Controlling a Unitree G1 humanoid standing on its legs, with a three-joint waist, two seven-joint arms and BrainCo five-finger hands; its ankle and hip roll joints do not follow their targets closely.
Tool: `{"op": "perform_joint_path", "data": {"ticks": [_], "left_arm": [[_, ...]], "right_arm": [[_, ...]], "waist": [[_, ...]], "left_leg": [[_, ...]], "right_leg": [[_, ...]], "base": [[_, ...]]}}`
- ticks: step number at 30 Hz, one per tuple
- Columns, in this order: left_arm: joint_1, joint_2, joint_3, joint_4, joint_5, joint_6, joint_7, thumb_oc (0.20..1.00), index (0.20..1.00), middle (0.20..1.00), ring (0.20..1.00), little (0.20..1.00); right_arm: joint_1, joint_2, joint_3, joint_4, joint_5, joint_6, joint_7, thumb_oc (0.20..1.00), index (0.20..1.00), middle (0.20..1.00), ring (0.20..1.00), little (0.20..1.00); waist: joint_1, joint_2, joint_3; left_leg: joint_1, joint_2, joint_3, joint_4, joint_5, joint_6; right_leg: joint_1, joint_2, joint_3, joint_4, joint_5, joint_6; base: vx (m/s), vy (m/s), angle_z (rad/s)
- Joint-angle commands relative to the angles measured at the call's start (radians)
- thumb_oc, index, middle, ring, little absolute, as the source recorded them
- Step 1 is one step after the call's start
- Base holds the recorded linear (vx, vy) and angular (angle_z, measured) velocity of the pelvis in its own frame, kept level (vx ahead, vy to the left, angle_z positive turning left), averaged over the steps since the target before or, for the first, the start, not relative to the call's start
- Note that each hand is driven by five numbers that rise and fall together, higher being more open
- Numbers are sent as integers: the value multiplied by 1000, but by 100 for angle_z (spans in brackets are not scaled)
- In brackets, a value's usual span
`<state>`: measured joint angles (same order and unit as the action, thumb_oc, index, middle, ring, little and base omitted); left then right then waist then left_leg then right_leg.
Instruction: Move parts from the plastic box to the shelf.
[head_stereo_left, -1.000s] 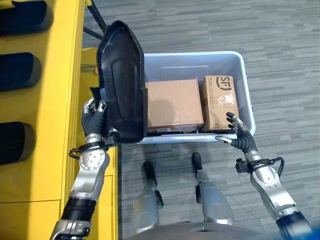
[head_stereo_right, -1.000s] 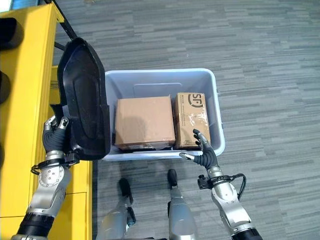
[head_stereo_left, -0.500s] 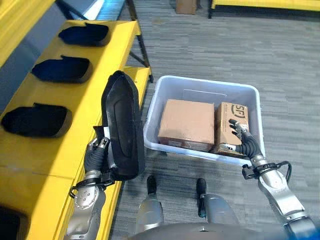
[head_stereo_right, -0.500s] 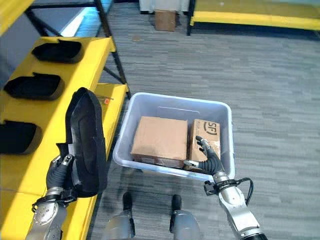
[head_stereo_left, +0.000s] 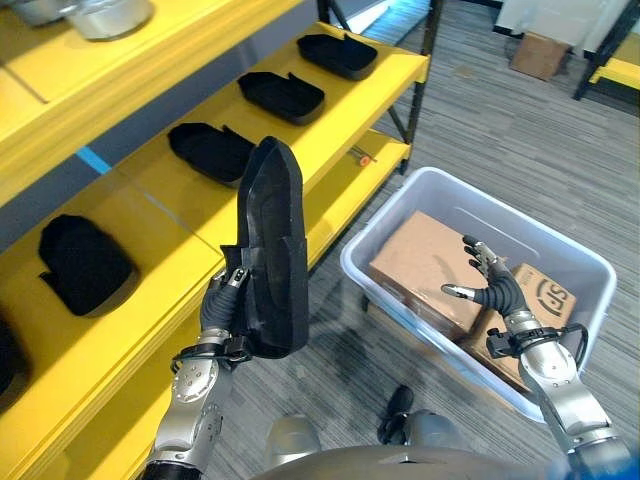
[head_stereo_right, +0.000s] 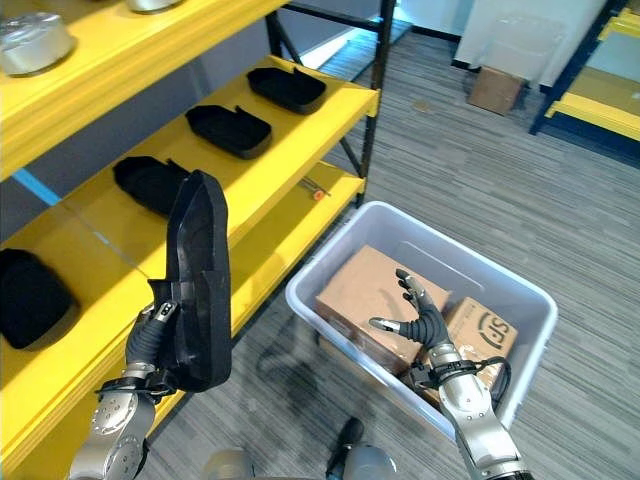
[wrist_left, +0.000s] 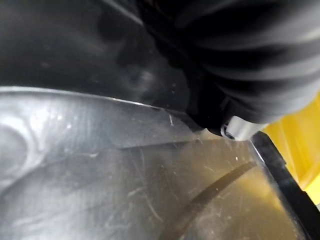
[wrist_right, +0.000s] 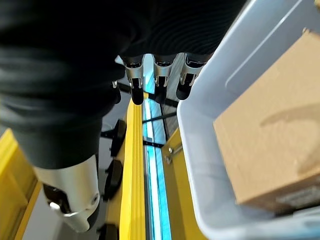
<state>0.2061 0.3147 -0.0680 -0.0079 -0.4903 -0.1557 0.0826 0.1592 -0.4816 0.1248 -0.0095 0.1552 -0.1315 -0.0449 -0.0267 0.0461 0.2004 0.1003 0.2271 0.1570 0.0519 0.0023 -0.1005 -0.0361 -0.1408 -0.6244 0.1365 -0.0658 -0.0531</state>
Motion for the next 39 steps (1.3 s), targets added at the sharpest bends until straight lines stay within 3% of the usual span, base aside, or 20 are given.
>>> {"op": "perform_joint_path", "data": {"ticks": [1, 4, 10, 12, 14, 16, 17, 18, 19, 20, 21, 23, 26, 27, 29, 33, 35, 36, 37, 39], "left_arm": [[4, 39, 52, -106, -22, -47, -18, 200, 200, 200, 200, 200], [13, 53, 64, -112, -12, -45, -19, 200, 200, 200, 200, 200], [33, 69, 96, -117, 13, -40, -20, 200, 200, 200, 200, 200], [41, 85, 111, -118, 34, -45, -17, 200, 200, 200, 200, 200], [34, 94, 106, -111, 42, -46, -18, 200, 200, 200, 200, 200], [22, 105, 92, -97, 40, -51, -21, 200, 200, 200, 200, 200], [18, 110, 83, -93, 41, -51, -23, 200, 200, 200, 200, 200], [3, 115, 63, -83, 47, -49, -26, 200, 200, 200, 200, 200], [-3, 111, 50, -81, 42, -46, -30, 200, 200, 200, 200, 200], [-3, 111, 49, -81, 42, -46, -30, 200, 200, 200, 200, 200], [3, 105, 40, -88, 43, -40, -41, 200, 200, 200, 200, 200], [3, 105, 25, -93, 52, -40, -45, 200, 200, 200, 200, 200], [2, 104, 21, -90, 56, -43, -44, 200, 200, 200, 200, 200], [-1, 98, 18, -88, 55, -46, -45, 200, 200, 200, 200, 200], [2, 88, 10, -95, 59, -52, -43, 200, 200, 200, 200, 200], [25, 71, 11, -92, 59, -51, -39, 200, 200, 200, 200, 200], [33, 62, 9, -88, 44, -50, -42, 200, 200, 200, 200, 200], [29, 62, 4, -83, 46, -49, -42, 200, 200, 200, 200, 200], [17, 59, -2, -81, 33, -46, -47, 200, 200, 200, 200, 200], [15, 60, 4, -84, 31, -47, -45, 200, 200, 200, 200, 200]], "right_arm": [[-17, 26, 1, -18, 23, -33, -1, 1000, 1000, 1000, 1000, 1000], [-19, 43, -2, -5, 25, -27, -2, 1000, 1000, 1000, 1000, 1000], [-29, 61, -1, 5, 4, -11, 5, 1000, 1000, 1000, 1000, 1000], [-23, 91, -4, 16, 1, -7, 3, 1000, 1000, 1000, 1000, 1000], [-24, 107, 0, 29, 1, -6, 2, 1000, 1000, 1000, 1000, 1000], [-25, 117, 7, 32, 2, -5, 7, 1000, 1000, 1000, 1000, 1000], [-23, 114, 9, 30, 3, -7, 11, 1000, 1000, 1000, 1000, 1000], [-18, 110, 5, 26, 10, -10, 18, 1000, 1000, 1000, 1000, 1000], [-5, 106, 1, 20, 18, -9, 27, 1000, 1000, 1000, 1000, 1000], [-5, 106, 1, 20, 18, -9, 27, 1000, 1000, 1000, 1000, 1000], [32, 101, -4, 8, 29, -15, 40, 1000, 1000, 1000, 1000, 1000], [57, 94, -7, 11, 46, -26, 48, 1000, 1000, 1000, 1000, 1000], [58, 91, -2, 15, 49, -31, 48, 1000, 1000, 1000, 1000, 1000], [61, 87, -2, 11, 48, -28, 48, 1000, 1000, 1000, 1000, 1000], [57, 77, 0, -2, 46, -32, 46, 1000, 1000, 1000, 1000, 1000], [49, 73, 4, 17, 43, -26, 41, 1000, 1000, 1000, 1000, 1000], [45, 65, 7, 23, 48, -25, 40, 1000, 1000, 1000, 1000, 1000], [41, 53, 7, 24, 52, -27, 41, 1000, 1000, 1000, 1000, 1000], [39, 36, -3, 29, 44, -26, 37, 1000, 1000, 1000, 1000, 1000], [31, 31, -5, 30, 45, -26, 31, 1000, 1000, 1000, 1000, 1000]], "waist": [[10, -22, -44], [26, -23, -45], [67, -40, -23], [78, -48, -3], [73, -40, -5], [50, -34, -3], [32, -31, -4], [1, -28, -3], [-19, -28, -2], [-19, -28, -2], [-35, -42, -10], [-56, -69, -32], [-61, -78, -37], [-69, -86, -37], [-63, -87, -39], [-40, -85, -50], [-31, -88, -39], [-31, -91, -26], [-27, -96, 2], [-28, -100, 11]], "left_leg": [[-17, -18, 3, -10, -57, -1], [-20, -55, 6, -45, -67, 15], [-59, -148, -53, -35, -108, 65], [-75, -216, -86, -44, -112, 99], [-70, -234, -97, -68, -104, 112], [-68, -255, -114, -98, -73, 131], [-65, -259, -129, -103, -63, 136], [-59, -262, -147, -108, -48, 142], [-50, -266, -157, -124, -36, 144], [-50, -266, -157, -124, -36, 144], [-43, -281, -174, -139, -23, 144], [-60, -305, -191, -139, -6, 142], [-60, -313, -197, -139, -3, 140], [-56, -322, -215, -139, 4, 140], [-50, -325, -217, -139, 6, 144], [-38, -329, -222, -122, -7, 144], [-66, -346, -230, -28, -34, 137], [-108, -360, -222, 72, -64, 117], [-147, -351, -201, 179, -60, 72], [-163, -321, -181, 219, -70, 70]], "right_leg": [[20, -45, 66, -41, -11, 121], [34, -91, 33, -52, 36, 154], [55, -180, -1, -79, 137, 221], [56, -231, 25, -81, 210, 261], [42, -232, 66, -66, 199, 259], [-9, -200, 205, -25, 189, 230], [-32, -152, 303, -7, 161, 214], [-67, -51, 426, 43, 101, 187], [-88, 21, 486, 75, 61, 177], [-89, 21, 486, 75, 61, 177], [-80, 95, 488, 76, 23, 156], [-81, 200, 519, 14, 12, 131], [-77, 229, 556, -24, 22, 123], [-73, 239, 627, -40, 36, 120], [-45, 241, 642, -50, 36, 110], [-4, 222, 607, -71, 25, 107], [9, 209, 595, -79, 23, 100], [10, 197, 581, -74, 18, 96], [12, 178, 560, -58, 8, 87], [10, 164, 550, -51, 8, 86]], "base": [[-36, 358, 63], [-34, 217, 45], [-57, 295, 45], [-82, 456, 37], [-23, 350, 65], [-30, 293, 78], [-4, 247, 52], [78, 232, 44], [60, 152, 37], [63, 152, 65], [46, 102, 54], [39, 82, 30], [18, 18, 19], [0, 0, 0], [17, -3, 17], [29, -44, 17], [-18, -33, 30], [-96, -3, 36], [-88, 5, 51], [-76, 31, 82]]}}
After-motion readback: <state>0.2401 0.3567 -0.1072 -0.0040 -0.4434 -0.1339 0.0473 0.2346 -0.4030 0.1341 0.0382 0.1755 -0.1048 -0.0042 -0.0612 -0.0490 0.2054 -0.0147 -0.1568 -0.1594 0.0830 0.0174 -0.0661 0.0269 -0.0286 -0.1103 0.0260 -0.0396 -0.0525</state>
